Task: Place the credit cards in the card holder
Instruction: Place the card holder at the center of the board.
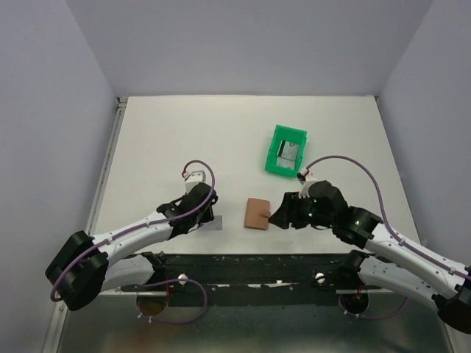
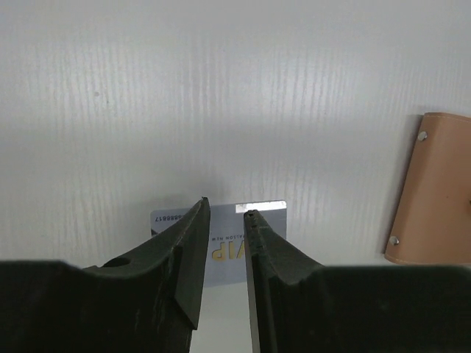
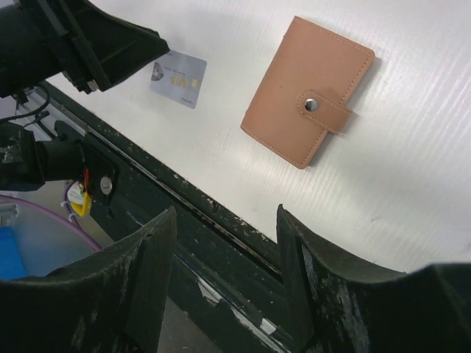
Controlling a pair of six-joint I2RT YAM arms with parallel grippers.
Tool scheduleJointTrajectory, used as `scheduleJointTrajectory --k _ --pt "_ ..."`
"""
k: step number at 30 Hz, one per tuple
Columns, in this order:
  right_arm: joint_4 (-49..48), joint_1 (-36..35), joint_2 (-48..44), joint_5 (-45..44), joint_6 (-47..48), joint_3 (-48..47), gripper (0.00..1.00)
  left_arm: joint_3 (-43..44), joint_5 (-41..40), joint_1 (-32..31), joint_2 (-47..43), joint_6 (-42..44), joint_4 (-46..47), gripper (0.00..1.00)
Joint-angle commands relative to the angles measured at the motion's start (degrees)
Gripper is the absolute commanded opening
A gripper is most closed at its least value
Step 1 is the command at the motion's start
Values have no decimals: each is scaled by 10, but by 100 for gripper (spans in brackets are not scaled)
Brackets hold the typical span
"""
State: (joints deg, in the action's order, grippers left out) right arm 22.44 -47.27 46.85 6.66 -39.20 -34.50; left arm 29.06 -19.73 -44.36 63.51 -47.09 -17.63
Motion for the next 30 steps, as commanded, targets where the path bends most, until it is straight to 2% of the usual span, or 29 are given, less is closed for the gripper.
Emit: scheduleJointTrajectory --k 1,7,15,22,30 --pt "13 -4 -9 -20 -6 17 64 -10 44 4 20 48 101 38" --pt "13 -4 -4 -19 -2 20 64 10 61 4 71 74 122 35" --pt "15 -4 -10 -23 -1 28 64 -9 94 4 101 55 135 21" --pt "15 -3 -9 -26 2 29 64 -56 123 3 70 31 143 14" --pt "5 -4 3 -23 0 29 64 -98 130 -11 -2 -10 97 13"
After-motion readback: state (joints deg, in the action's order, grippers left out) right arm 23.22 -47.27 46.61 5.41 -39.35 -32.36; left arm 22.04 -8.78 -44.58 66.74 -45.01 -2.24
